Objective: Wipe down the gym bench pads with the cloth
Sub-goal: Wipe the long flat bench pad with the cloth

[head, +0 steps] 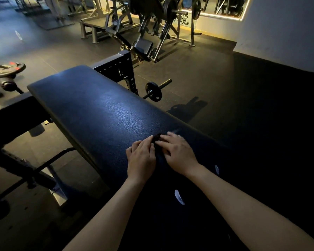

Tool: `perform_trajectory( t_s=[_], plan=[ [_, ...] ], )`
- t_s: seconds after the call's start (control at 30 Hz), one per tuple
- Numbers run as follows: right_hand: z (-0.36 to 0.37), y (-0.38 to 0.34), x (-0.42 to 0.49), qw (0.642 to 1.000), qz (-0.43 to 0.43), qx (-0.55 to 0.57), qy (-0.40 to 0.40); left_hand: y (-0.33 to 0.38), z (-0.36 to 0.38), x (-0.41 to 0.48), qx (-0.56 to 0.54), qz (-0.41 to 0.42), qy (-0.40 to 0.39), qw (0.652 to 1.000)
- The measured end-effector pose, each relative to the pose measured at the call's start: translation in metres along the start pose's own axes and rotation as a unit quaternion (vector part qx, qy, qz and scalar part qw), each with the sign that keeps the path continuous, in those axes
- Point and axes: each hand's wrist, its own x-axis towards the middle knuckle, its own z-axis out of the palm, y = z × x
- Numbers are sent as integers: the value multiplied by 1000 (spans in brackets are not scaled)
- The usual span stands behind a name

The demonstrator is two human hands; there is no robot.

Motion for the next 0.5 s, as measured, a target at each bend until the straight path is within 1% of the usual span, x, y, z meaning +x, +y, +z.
perform_trajectory(
  t_s=[0.03,0.1,0.17,0.2,0.27,0.33,0.4,0.43,0.5],
  plan=[
    [-4,8,7,1000,19,-23,-2,1,-1,-1,2,2,3,1000],
    [-12,21,19,995,85,-54,0,1,-2,-1,-4,-3,5,1000],
    [-14,21,24,990,139,-33,13,2,-3,0,-13,-11,7,1000],
    [-11,17,24,989,145,-13,20,3,-3,0,-19,-16,9,1000],
    [-3,3,21,993,112,24,21,4,-3,2,-31,-27,12,999],
    [4,-11,11,998,48,49,8,3,-3,4,-47,-35,15,998],
    [8,-13,1,999,-6,40,2,0,-4,5,-69,-44,20,996],
    [6,-9,2,1000,-19,23,-2,0,-4,5,-65,-42,21,997],
    [-1,4,10,1000,-3,-16,-14,-1,-3,2,-27,-20,12,999]
  ],
)
